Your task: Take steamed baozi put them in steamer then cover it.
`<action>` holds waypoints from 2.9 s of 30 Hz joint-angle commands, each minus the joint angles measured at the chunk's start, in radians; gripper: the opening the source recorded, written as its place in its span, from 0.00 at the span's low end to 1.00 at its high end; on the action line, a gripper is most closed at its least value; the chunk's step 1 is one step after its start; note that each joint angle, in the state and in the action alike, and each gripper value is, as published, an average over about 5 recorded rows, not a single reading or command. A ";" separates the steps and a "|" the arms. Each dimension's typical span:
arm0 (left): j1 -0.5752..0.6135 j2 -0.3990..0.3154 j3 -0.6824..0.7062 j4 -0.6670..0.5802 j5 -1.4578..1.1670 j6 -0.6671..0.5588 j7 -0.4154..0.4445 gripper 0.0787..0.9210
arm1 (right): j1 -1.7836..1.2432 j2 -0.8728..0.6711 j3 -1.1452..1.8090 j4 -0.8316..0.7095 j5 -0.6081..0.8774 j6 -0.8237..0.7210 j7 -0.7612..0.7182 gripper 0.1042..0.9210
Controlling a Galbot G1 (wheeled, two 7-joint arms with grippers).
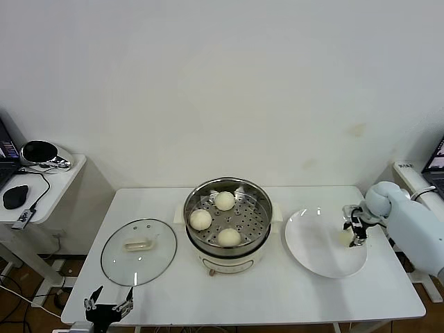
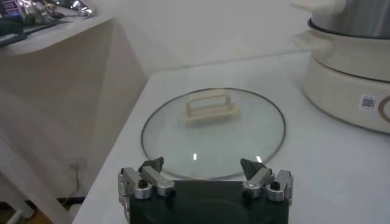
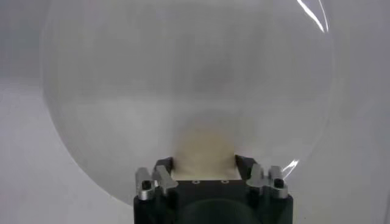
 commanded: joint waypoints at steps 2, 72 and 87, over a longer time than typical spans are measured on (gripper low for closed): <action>-0.023 -0.002 0.011 0.005 0.005 -0.001 -0.005 0.88 | 0.132 -0.108 -0.161 0.145 0.220 -0.091 -0.020 0.61; -0.040 -0.009 -0.020 -0.071 0.026 -0.007 -0.013 0.88 | 0.617 0.391 -0.782 0.249 0.705 -0.446 0.031 0.61; -0.042 -0.008 -0.020 -0.063 0.026 -0.008 -0.014 0.88 | 0.622 0.367 -0.765 0.261 0.721 -0.473 0.039 0.61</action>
